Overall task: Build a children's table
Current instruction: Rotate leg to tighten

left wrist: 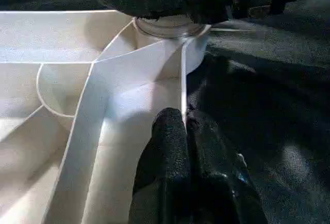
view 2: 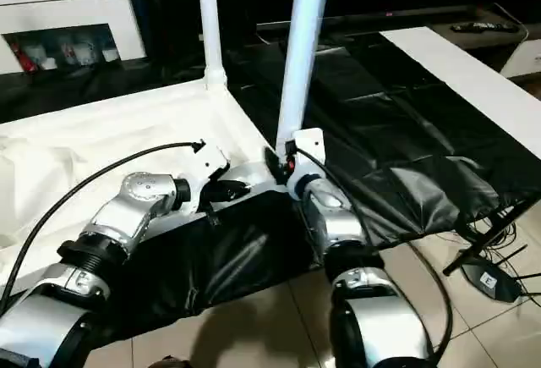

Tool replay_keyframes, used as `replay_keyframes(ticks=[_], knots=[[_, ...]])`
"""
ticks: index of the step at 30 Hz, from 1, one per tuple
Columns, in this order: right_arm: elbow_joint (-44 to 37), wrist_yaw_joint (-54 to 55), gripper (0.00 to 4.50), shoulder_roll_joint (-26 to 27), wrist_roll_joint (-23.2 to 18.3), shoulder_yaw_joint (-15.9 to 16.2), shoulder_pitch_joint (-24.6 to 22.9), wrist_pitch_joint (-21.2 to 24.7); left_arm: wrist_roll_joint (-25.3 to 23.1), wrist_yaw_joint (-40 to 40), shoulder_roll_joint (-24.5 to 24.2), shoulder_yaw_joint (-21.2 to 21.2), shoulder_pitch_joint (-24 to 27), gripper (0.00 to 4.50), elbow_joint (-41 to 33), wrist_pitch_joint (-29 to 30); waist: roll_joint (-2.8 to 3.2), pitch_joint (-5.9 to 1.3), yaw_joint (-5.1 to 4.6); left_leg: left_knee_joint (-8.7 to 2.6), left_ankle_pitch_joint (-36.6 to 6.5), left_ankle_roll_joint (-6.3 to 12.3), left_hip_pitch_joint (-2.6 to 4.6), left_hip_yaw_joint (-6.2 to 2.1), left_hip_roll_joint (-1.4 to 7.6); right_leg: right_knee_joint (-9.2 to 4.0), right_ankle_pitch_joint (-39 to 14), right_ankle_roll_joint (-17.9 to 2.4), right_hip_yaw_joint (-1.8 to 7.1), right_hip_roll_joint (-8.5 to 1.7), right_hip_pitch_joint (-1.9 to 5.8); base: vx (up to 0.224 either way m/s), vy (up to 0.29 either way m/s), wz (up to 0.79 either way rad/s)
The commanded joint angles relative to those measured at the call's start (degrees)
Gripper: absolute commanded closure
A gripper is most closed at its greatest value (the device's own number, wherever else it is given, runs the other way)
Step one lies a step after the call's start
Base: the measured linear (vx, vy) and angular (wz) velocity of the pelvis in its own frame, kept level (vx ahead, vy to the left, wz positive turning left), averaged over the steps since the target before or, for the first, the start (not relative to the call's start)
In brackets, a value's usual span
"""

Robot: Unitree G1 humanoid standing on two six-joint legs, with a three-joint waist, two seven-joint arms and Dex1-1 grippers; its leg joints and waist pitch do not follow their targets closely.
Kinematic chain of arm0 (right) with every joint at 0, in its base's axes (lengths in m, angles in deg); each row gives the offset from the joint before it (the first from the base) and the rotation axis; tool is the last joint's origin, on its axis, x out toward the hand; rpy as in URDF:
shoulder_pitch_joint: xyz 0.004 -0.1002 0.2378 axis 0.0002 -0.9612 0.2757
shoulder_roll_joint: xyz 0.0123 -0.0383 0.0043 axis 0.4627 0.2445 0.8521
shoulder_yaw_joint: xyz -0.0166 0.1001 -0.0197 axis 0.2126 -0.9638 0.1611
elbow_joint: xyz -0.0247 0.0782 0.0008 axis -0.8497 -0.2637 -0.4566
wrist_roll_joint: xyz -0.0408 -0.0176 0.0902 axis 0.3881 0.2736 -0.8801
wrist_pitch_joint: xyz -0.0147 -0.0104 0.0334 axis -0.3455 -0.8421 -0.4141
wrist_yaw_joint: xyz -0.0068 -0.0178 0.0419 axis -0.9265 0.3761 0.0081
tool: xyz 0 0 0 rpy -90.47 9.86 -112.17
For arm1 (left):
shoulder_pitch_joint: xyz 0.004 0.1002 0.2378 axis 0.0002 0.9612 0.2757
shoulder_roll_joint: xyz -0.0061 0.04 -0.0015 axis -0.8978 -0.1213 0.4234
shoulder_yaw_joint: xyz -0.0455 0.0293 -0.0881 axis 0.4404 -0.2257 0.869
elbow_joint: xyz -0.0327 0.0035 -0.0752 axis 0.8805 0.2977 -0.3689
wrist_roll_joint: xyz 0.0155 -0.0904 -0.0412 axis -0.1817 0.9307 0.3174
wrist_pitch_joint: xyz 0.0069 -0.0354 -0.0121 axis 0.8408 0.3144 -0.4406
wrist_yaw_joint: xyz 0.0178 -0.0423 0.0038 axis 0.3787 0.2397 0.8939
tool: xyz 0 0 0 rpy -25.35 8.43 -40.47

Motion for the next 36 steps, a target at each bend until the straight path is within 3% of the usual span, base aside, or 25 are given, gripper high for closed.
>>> replay_keyframes(ticks=[1,4,6,9,11,13,17,26,27,36], knots=[[1.32,-6.08,1.16,1.18,2.08,5.35,-0.08,0.44,1.47,-4.41,1.28,-3.05,0.27,4.5,-1.5,-1.72,0.2,-3.34,0.12,-3.97,-19.65,-0.18,0.55,0.32,-0.15,-4.78,-14.17,-10.69,1.15,-1.81,2.01,0.0,0.0,0.0],[0.55,-13.24,1.08,-0.96,1.68,6.19,-0.43,0.55,2.32,-8.55,-0.25,-3.22,0.72,4.5,-2.26,-2.54,0.22,-3.55,0.12,-3.73,-17.08,0.32,0.48,0.41,-0.14,-4.29,-9.54,-11.83,1.18,-1.75,2.28,0.0,0.0,0.0],[-0.12,-18.66,1.08,-2.44,1.74,7.23,-0.84,0.45,2.92,-11.3,-1.28,-3.29,1.0,4.5,-2.76,-2.92,0.25,-3.83,0.42,-3.1,-12.36,2.15,0.25,0.68,-0.13,-3.3,-0.56,-14.28,1.03,-1.47,2.76,0.0,0.0,0.0],[-1.63,-27.9,1.08,-4.86,1.9,9.59,-1.9,0.27,3.39,-14.45,-2.82,-3.37,1.07,4.5,-2.97,-3.74,0.24,-3.91,0.72,-2.71,-10.38,3.93,0.31,0.88,-0.12,-2.83,3.81,-15.9,0.85,-1.35,2.91,0.0,0.0,0.0],[-3.8,-37.84,1.08,-7.47,1.41,12.12,-3.16,1.22,3.96,-17.35,-4.03,-3.34,0.82,4.5,-2.81,-4.3,0.07,-3.83,0.93,-2.65,-11.06,4.65,0.35,0.93,-0.12,-2.96,2.91,-16.22,0.82,-1.39,3.05,0.0,0.0,0.0],[-4.63,-40.79,1.08,-8.2,1.04,12.84,-3.53,1.92,4.1,-18.28,-4.39,-3.4,0.74,4.5,-2.75,-4.54,0.09,-3.78,1.33,-2.72,-11.93,4.83,0.49,0.91,0.09,-3.06,0.97,-16.11,0.9,-1.54,2.93,0.0,0.0,0.0],[-8.37,-54.25,1.08,-11.86,0.05,16.55,-4.91,5.39,4.55,-22.71,-6.14,-3.9,-0.01,4.5,-1.64,-5.85,0.06,-3.46,1.74,-3.15,-15.83,3.47,0.8,0.82,0.29,-3.6,-5.72,-15.62,0.95,-1.64,2.64,0.0,0.0,0.0],[-13.13,-62.93,1.72,-14.45,0.76,20.63,-7.29,8.47,4.41,-25.58,-6.53,-4.24,-1.04,4.5,0.0,-7.11,-0.05,-3.34,2.88,-3.43,-17.01,1.96,1.03,0.77,0.39,-4.05,-10.76,-14.06,1.24,-1.99,2.34,0.0,0.0,0.0],[-13.49,-63.27,1.81,-14.62,0.82,20.8,-7.48,8.65,4.33,-25.77,-6.57,-4.26,-1.19,4.5,0.27,-7.27,0.24,-3.37,2.97,-3.44,-16.89,1.76,1.05,0.74,0.42,-3.99,-10.61,-14.04,1.27,-2.04,2.29,0.0,0.0,0.0],[-17.29,-62.13,2.29,-14.58,-0.72,20.07,-9.48,11.91,4.2,-25.45,-6.13,-3.67,-1.19,4.5,1.29,-7.3,0.03,-3.57,3.11,-3.31,-15.23,2.09,0.84,0.72,0.29,-3.78,-8.65,-13.94,1.14,-1.96,2.49,0.0,0.0,0.0]])
